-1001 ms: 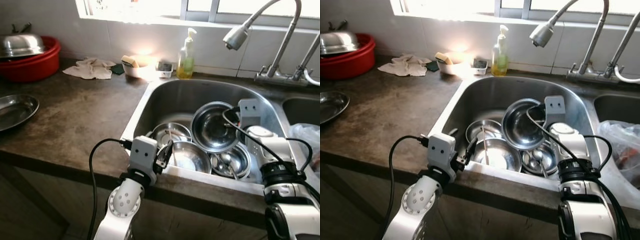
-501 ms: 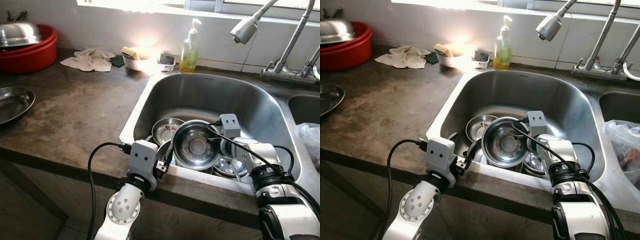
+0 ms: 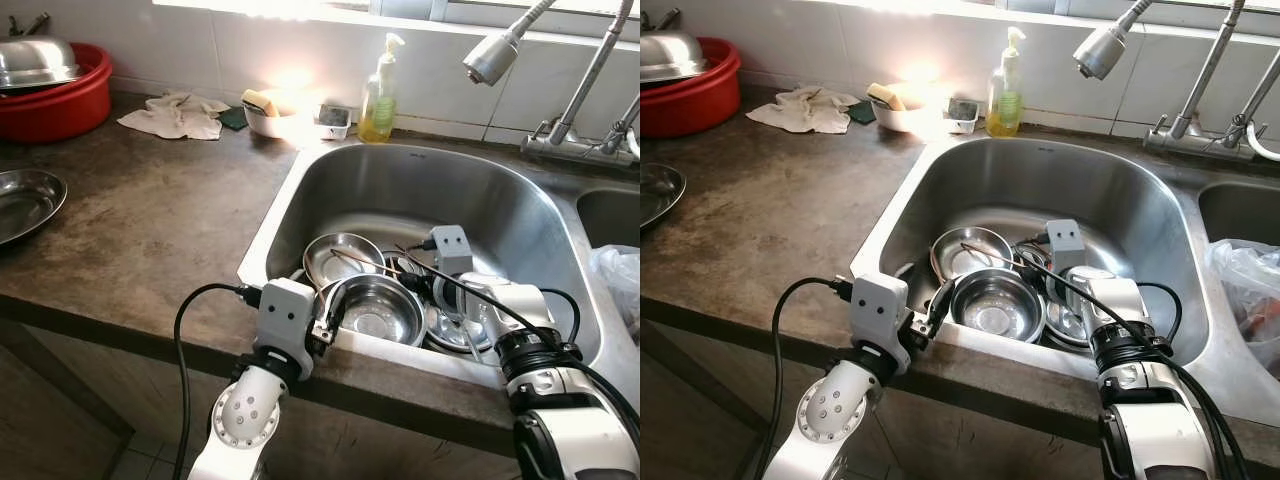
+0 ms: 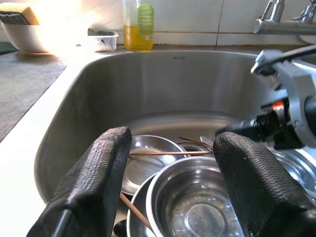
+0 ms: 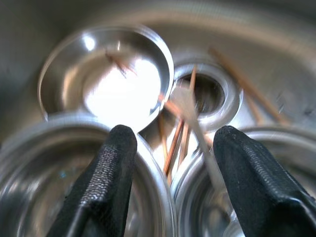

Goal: Kitchen organization

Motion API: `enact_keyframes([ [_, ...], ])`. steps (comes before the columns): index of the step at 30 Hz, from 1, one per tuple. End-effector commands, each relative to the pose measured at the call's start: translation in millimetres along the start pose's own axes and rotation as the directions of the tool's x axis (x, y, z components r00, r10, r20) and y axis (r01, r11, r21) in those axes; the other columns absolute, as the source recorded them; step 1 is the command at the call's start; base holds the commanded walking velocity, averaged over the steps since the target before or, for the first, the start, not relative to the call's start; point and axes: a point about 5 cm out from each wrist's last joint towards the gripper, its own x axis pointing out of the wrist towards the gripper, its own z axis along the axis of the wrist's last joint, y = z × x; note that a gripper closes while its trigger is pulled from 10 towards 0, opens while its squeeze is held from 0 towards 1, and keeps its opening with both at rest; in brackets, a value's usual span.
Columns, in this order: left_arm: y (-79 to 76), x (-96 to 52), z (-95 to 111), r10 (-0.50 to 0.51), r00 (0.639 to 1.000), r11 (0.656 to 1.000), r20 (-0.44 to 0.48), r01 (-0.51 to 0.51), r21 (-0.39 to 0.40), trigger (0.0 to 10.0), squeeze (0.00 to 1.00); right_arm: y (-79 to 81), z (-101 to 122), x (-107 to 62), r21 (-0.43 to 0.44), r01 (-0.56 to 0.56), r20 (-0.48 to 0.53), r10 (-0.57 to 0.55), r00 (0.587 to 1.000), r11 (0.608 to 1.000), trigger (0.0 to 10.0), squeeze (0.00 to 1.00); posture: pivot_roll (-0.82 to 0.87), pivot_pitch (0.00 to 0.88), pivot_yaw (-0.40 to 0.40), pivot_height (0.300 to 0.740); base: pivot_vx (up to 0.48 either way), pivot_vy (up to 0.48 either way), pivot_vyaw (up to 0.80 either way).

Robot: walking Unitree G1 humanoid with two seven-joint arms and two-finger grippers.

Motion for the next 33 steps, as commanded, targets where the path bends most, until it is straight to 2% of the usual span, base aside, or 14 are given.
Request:
enact_keyframes([
  [1, -1.6, 2.5, -2, -0.006, 1.0, 1.0, -0.01, 0.006, 0.008, 10.0, 0.0, -3.1, 12, -8.1, 0.013, 0.027, 0.102, -0.028, 0.994, 1.0, 10.0, 0.0, 0.08, 0.087, -0.082, 0.74, 0.0, 0.0, 0.0],
  [2, -0.5, 4.2, -3, -0.004, 1.0, 1.0, -0.009, 0.005, 0.012, 10.0, 0.0, -2.8, 23, -16.4, 0.005, 0.051, 0.205, -0.051, 0.977, 0.999, 10.0, 0.0, 0.08, 0.085, -0.081, 0.74, 0.0, 0.0, 0.0],
  [5, 1.0, 5.8, -3, 0.0, 1.0, 1.0, -0.009, 0.0, 0.018, 10.0, 0.0, -0.4, 32, -25.5, 0.01, 0.045, 0.278, -0.046, 0.959, 0.999, 10.0, 0.0, 0.08, 0.082, -0.078, 0.74, 0.0, 0.0, 0.0],
  [7, 2.1, 6.8, -3, 0.003, 1.0, 1.0, -0.013, -0.003, 0.024, 10.0, 0.0, -0.4, 38, -34.5, -0.03, 0.077, 0.33, -0.063, 0.942, 0.997, 10.0, 0.0, 0.07, 0.082, -0.075, 0.74, 0.0, 0.0, 0.0],
  [11, 3.7, 6.9, -5, 0.006, 1.0, 1.0, -0.015, -0.006, 0.03, 10.0, 0.0, 0.0, 48, -55.8, -0.04, 0.122, 0.454, -0.091, 0.886, 0.992, 10.0, 0.0, 0.06, 0.079, -0.066, 0.74, 0.0, 0.0, 0.0],
  [15, 5.3, 8.4, -6, 0.005, 1.0, 1.0, -0.011, -0.004, 0.026, 10.0, 0.0, 16.6, 45, -80.8, -0.087, 0.136, 0.575, -0.062, 0.816, 0.987, 10.0, 0.0, 0.05, 0.069, -0.056, 0.74, 0.0, 0.0, 0.0],
  [18, 6.1, 10.1, -6, 0.005, 1.0, 1.0, -0.008, -0.005, 0.025, 10.0, 0.0, 23.4, 36, -88.3, -0.073, 0.146, 0.594, -0.074, 0.801, 0.987, 10.0, 0.0, 0.05, 0.064, -0.052, 0.74, 0.0, 0.0, 0.0],
  [21, 7.9, 10.9, -3, 0.001, 1.0, 1.0, 0.015, -0.001, 0.017, 10.0, 0.0, 25.1, 31, -101.3, -0.035, 0.195, 0.648, -0.127, 0.751, 0.98, 10.0, 0.0, 0.05, 0.061, -0.044, 0.74, 0.0, 0.0, 0.0],
  [25, 16.1, 11.2, -4, 0.022, 1.0, 0.999, 0.014, -0.022, 0.026, 10.0, 0.0, 31.1, 25, -118.1, 0.006, 0.2, 0.69, -0.149, 0.709, 0.98, 10.0, 0.0, 0.04, 0.058, -0.04, 0.74, 0.0, 0.0, 0.0],
  [33, 13.2, 11.8, -4, 0.0, 1.0, 0.999, 0.028, -0.001, 0.036, 10.0, 0.0, 50.5, 4, -123.1, -0.047, 0.201, 0.674, -0.117, 0.729, 0.978, 10.0, 0.0, 0.03, 0.054, -0.032, 0.74, 0.0, 0.0, 0.0],
])
